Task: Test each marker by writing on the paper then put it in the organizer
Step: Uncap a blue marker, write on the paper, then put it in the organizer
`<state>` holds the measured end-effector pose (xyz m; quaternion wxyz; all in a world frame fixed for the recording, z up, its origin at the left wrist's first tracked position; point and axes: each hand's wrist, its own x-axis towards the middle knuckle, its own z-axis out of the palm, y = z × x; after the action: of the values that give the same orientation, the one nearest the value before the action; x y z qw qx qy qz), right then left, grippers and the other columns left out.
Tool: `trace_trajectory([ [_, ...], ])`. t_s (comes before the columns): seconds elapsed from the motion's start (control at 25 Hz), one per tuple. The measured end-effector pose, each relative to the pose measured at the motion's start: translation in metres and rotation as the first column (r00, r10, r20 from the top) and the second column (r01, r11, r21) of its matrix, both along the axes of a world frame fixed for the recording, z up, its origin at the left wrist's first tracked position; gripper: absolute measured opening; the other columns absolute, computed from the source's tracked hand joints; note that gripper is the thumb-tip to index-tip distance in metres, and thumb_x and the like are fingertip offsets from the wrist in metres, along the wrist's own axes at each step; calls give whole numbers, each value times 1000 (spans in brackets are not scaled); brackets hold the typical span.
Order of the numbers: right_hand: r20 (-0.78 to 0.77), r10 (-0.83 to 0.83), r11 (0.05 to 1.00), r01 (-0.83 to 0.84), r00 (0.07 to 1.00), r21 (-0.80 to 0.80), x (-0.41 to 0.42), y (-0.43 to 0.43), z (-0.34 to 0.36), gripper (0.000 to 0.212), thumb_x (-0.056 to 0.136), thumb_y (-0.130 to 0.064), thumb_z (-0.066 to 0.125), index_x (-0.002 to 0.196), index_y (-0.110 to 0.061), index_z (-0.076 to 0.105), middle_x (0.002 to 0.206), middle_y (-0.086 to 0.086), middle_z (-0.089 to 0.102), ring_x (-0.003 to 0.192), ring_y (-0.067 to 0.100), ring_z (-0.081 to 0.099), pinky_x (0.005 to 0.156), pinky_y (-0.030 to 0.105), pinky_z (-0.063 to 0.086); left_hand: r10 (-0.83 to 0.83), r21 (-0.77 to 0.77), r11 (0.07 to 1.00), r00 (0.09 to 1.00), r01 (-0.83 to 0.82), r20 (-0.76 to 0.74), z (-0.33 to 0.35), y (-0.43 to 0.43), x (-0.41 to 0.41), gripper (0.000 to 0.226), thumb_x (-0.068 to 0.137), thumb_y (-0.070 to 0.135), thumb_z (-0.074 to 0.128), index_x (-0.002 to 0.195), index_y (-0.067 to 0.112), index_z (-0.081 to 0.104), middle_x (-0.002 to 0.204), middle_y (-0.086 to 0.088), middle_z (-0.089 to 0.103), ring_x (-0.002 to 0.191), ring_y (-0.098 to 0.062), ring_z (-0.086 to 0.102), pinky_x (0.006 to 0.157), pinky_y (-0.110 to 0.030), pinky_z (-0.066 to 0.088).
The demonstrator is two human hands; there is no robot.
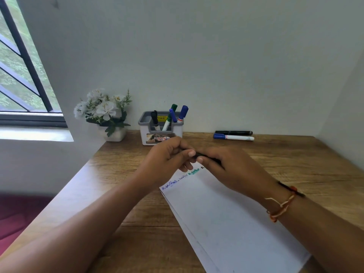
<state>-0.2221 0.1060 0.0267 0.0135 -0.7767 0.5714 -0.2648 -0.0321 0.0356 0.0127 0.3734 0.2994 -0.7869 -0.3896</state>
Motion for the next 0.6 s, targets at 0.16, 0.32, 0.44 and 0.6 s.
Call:
trace_trajectory([
  [0.16, 156, -112, 984, 87, 981, 158, -23, 2, 1, 29, 105, -24, 41, 128, -41, 46, 90, -16, 68, 72, -4, 58, 65, 20, 44, 156, 139, 980, 981, -140, -115, -3, -7, 2, 7, 94, 11, 64, 99, 10, 59, 90, -4, 75, 86, -21, 74, 73, -30, 62],
  [0.32, 802, -224, 960, -16, 554, 280, -44, -2, 5, 37, 104, -8, 42, 90, -26, 72, 87, 1, 76, 70, 13, 65, 65, 29, 49, 204, 100, 974, 979, -204, 17, -6, -12, 6, 24, 95, 5, 60, 110, 23, 59, 107, 2, 66, 92, -19, 68, 72, -27, 59],
  [0.44, 881, -352, 914, -88, 317, 397, -50, -2, 6, 26, 99, -8, 52, 101, -20, 76, 99, 7, 80, 90, 19, 76, 82, 35, 56, 191, -7, 981, 956, -195, 222, -6, -13, 7, 32, 96, 9, 57, 117, 32, 65, 107, 18, 61, 90, -7, 62, 78, -24, 54],
  [0.6, 850, -426, 876, -92, 311, 473, -34, -1, -9, 9, 95, -23, 66, 99, -20, 73, 98, 8, 81, 96, 22, 77, 90, 38, 57, 183, -40, 983, 919, -181, 349, -4, -13, 6, 29, 94, 13, 57, 107, 34, 72, 103, 24, 64, 93, -2, 61, 86, -29, 57],
])
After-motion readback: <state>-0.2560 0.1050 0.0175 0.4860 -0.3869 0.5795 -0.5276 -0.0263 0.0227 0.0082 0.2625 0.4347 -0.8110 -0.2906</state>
